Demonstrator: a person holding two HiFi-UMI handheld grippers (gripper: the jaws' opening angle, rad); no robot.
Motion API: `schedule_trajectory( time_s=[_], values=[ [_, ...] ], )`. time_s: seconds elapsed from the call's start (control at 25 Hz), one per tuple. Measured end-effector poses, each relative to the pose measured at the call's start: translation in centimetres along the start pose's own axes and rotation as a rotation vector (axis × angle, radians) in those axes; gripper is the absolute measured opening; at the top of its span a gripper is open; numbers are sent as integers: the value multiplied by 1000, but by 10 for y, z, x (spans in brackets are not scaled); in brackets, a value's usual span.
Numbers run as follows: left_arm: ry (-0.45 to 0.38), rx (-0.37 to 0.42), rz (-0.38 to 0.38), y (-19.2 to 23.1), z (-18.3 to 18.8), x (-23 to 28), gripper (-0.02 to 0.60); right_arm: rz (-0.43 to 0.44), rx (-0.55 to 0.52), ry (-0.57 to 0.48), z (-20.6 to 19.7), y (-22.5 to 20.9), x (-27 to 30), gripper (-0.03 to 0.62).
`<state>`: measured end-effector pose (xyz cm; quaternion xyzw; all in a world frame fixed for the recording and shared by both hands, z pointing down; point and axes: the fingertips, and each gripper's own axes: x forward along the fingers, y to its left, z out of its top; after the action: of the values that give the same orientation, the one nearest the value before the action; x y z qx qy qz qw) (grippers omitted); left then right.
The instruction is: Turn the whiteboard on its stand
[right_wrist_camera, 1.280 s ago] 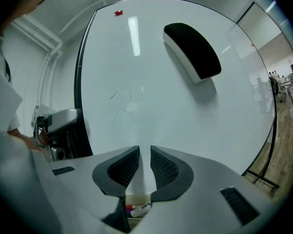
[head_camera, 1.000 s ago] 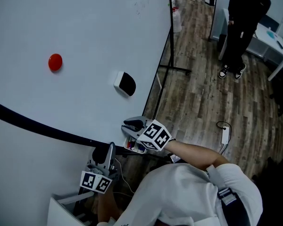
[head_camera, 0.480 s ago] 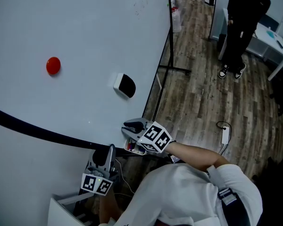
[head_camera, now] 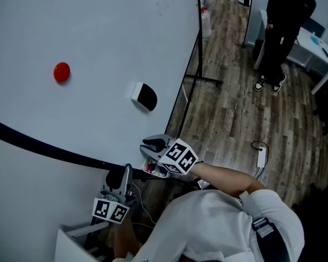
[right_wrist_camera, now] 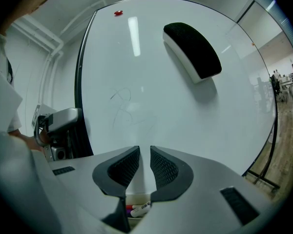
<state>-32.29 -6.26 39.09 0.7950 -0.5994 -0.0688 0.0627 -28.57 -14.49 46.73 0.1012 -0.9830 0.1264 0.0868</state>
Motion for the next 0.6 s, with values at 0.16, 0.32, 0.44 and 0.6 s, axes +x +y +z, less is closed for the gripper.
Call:
schedule_trajectory(
  time_s=[0.16, 0.32, 0.44, 0.6],
  values=[
    [-5, 0, 4, 2, 0, 2, 190, -1, -8, 2, 0, -2, 1, 77],
    [-8, -2, 7, 6, -1, 4, 192, -4, -13, 5, 0, -5, 4, 77],
    [-10, -5, 10, 12, -1, 7, 190, -8, -16, 8, 1, -8, 10, 77],
    [-13, -5, 11, 16, -6, 11, 192, -13, -27, 10, -2, -13, 13, 77]
  ],
)
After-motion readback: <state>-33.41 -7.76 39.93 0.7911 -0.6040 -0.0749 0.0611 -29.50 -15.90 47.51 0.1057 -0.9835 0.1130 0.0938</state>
